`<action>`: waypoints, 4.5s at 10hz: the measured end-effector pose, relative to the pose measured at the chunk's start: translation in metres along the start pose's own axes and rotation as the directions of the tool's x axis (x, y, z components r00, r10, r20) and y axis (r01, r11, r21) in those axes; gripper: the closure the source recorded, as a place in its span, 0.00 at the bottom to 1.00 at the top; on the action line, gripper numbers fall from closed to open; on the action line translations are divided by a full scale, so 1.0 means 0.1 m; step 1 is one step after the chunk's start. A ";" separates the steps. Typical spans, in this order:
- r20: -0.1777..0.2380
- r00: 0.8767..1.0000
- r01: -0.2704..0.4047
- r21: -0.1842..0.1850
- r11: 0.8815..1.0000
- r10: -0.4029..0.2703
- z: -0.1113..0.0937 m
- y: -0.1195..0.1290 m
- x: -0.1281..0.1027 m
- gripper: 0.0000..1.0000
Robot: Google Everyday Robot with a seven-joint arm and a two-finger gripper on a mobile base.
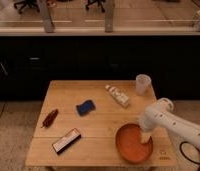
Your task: Pick up the ceramic bowl
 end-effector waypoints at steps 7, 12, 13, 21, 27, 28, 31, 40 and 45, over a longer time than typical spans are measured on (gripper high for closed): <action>0.000 1.000 -0.001 0.000 1.000 0.001 -0.02 0.00 0.00 0.48; 0.000 1.000 0.000 0.003 1.000 0.000 -0.07 -0.01 0.00 0.76; 0.003 1.000 -0.004 0.004 1.000 0.004 -0.06 -0.03 0.00 0.79; 0.002 1.000 -0.002 0.003 1.000 0.002 -0.07 -0.07 -0.01 1.00; -0.004 1.000 0.008 0.014 1.000 -0.008 -0.26 -0.24 -0.05 1.00; 0.000 1.000 0.008 0.015 1.000 -0.008 -0.28 -0.25 -0.07 1.00; -0.002 1.000 0.018 0.026 1.000 -0.018 -0.37 -0.30 -0.09 1.00; 0.006 0.999 0.040 0.060 0.997 -0.040 -0.71 -0.56 -0.26 1.00; 0.022 0.999 0.046 0.070 0.997 -0.047 -0.85 -0.65 -0.28 0.92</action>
